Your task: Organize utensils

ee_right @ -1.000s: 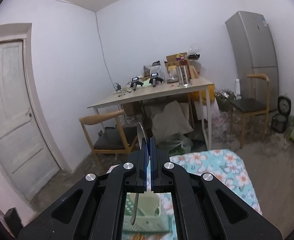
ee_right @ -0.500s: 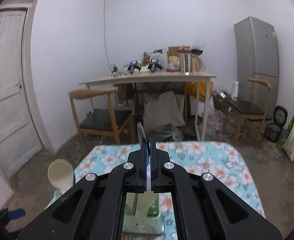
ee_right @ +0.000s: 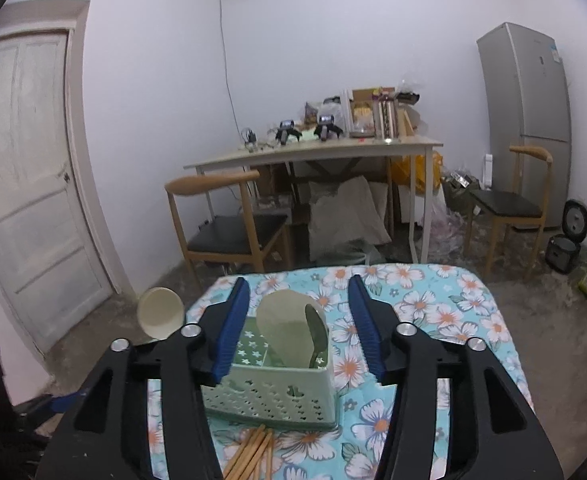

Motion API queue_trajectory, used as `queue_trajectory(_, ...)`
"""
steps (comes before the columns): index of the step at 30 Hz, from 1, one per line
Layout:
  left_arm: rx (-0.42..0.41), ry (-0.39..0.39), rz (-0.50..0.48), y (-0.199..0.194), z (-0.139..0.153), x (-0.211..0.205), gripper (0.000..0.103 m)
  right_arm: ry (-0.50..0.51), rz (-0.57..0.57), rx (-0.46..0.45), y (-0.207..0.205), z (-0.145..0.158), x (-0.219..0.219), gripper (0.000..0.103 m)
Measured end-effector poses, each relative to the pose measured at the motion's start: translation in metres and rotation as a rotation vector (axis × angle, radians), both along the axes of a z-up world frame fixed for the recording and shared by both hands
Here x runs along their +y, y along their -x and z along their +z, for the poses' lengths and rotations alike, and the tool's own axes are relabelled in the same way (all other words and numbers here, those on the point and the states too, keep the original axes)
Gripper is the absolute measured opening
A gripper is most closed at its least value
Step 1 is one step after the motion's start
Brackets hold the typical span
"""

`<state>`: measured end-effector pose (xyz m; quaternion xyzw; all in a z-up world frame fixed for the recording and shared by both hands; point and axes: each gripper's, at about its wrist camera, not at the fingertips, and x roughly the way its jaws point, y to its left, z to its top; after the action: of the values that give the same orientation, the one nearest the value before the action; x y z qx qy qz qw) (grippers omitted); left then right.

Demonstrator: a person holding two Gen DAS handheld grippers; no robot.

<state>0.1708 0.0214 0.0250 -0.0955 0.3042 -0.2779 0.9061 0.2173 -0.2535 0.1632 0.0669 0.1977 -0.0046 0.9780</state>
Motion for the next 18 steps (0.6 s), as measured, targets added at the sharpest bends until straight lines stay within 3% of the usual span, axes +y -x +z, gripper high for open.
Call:
queue_trajectory(3, 0.022, -0.025, -0.014, 0.003, -0.003, -0.006, 0.080, -0.037, 0.004, 0.001, 0.025, 0.005, -0.005, 0.055)
queue_trajectory(7, 0.065, -0.068, -0.037, 0.010, -0.011, -0.015, 0.081, -0.106, 0.020, 0.077, 0.052, -0.007, -0.008, 0.055)
queue_trajectory(13, 0.149, -0.107, -0.077, 0.025, -0.037, -0.027, 0.081, -0.312, 0.079, 0.295, 0.085, -0.071, -0.006, 0.055)
queue_trajectory(18, 0.212, -0.133, -0.108, 0.040, -0.059, -0.037, 0.081, -0.442, 0.095, 0.444, 0.102, -0.126, 0.004, 0.047)
